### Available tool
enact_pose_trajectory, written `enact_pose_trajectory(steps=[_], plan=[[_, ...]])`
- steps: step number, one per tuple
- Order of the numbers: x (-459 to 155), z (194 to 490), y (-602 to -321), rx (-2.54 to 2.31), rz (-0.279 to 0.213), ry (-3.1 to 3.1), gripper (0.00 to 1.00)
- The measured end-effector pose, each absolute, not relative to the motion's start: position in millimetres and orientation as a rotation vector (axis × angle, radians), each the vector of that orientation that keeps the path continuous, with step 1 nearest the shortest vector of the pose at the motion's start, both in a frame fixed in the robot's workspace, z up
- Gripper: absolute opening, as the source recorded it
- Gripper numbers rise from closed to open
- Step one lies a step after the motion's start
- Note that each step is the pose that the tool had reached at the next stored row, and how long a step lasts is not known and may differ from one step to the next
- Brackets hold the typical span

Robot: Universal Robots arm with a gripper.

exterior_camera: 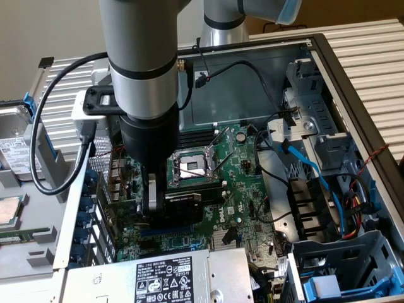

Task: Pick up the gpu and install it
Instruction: 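Insert the gpu into the slot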

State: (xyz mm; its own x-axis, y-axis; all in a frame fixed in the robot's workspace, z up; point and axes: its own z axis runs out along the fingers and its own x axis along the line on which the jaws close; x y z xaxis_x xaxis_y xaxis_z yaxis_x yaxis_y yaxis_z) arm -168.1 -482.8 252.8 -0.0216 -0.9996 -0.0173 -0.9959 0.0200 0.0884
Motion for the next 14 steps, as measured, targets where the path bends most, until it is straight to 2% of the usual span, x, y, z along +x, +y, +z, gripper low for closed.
enact_pose_trajectory(steps=[14], plan=[[-168.2,251.7,-482.9,2.162,-0.116,-2.207,0.27]])
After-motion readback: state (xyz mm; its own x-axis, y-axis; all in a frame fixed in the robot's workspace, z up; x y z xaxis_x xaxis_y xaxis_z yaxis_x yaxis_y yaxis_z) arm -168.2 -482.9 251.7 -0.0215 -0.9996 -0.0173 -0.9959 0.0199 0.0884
